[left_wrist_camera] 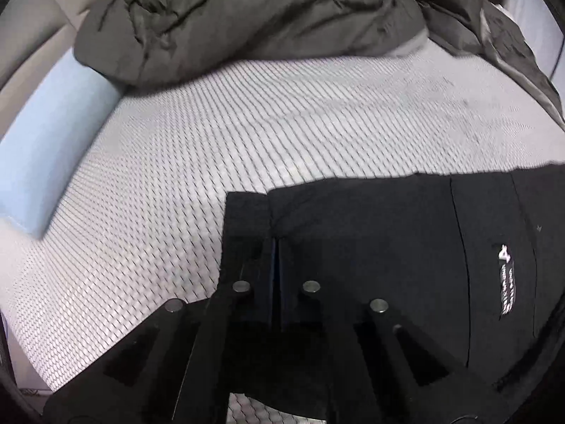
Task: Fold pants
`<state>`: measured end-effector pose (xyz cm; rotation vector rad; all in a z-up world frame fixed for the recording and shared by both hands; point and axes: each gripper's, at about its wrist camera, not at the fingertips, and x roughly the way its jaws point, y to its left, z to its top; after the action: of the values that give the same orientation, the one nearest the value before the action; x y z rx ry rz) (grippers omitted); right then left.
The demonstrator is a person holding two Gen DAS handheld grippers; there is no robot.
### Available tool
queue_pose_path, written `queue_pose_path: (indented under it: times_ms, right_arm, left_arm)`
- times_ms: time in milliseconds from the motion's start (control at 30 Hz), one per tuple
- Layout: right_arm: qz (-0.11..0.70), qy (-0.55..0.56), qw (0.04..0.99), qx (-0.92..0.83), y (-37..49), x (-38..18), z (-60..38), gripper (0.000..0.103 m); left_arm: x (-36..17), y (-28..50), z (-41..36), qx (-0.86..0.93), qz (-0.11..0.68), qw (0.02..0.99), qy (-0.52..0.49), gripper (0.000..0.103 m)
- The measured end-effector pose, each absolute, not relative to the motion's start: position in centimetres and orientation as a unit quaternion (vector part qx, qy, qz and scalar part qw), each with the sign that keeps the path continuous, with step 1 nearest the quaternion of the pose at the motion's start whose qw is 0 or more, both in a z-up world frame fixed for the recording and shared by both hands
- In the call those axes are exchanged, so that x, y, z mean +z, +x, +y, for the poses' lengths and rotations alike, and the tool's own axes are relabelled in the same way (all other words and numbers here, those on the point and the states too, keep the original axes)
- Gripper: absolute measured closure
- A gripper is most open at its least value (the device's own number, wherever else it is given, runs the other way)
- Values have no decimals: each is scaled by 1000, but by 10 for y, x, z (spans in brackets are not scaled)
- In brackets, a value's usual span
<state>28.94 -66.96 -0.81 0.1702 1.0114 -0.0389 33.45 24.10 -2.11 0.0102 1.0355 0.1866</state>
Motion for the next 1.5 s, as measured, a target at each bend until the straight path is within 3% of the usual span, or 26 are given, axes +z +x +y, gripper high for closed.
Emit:
queue_pose_path:
  times_ms: [200,367,400,467,500,533,600,633,833,967,1000,1067,1100,1200,1233,1267,1400,1500]
  right_arm:
    - [425,89,899,-52,306,21,-687,99]
    - [451,84,886,-63,329,11,-685,97]
    - [463,86,880,-62,328,9,-686,94]
    - [452,112,884,-46,309,18,-687,79]
    - [433,124,892,-40,291,25,-687,54]
    - [414,132,900,-37,276,32,-688,24]
    - [367,144,918,-39,230,46,-686,6]
    - [341,147,928,-41,199,54,-681,6]
    - [285,178,941,-39,93,58,-654,3]
    - [281,190,940,-40,48,44,-642,3]
    - [283,193,939,-41,40,40,-642,3]
    - [289,205,934,-40,30,29,-641,3]
    - [291,208,933,-40,22,26,-641,3]
    - [308,222,923,-60,16,13,-648,3]
    - [309,225,922,-67,18,11,-651,3]
    - [310,227,921,-71,14,9,-654,3]
    - [314,239,914,-90,4,4,-668,3]
    - [328,256,904,-97,3,-5,-677,3]
  left_arm:
    - [-19,383,248,114,472,874,-22,103]
    - [-39,400,243,122,492,862,-16,103]
    - [-34,394,244,114,486,866,-27,99]
    - [-14,369,249,87,455,884,-64,73]
    - [-2,352,252,86,437,892,-79,39]
    - [7,336,255,92,420,898,-88,13]
    - [28,290,262,98,372,917,-109,3]
    - [32,268,271,98,366,919,-112,1]
    - [8,186,281,112,393,908,-87,3]
    - [-30,159,303,101,442,883,-122,14]
    - [-38,160,305,86,445,881,-136,22]
    - [-54,166,305,54,451,877,-156,56]
    - [-57,170,300,50,456,876,-150,65]
    - [-45,185,277,68,423,899,-90,71]
    - [-39,187,274,64,413,904,-88,83]
    - [-29,190,273,52,403,908,-101,88]
    - [-3,215,282,63,375,916,-127,88]
    - [-27,256,287,94,430,891,-114,84]
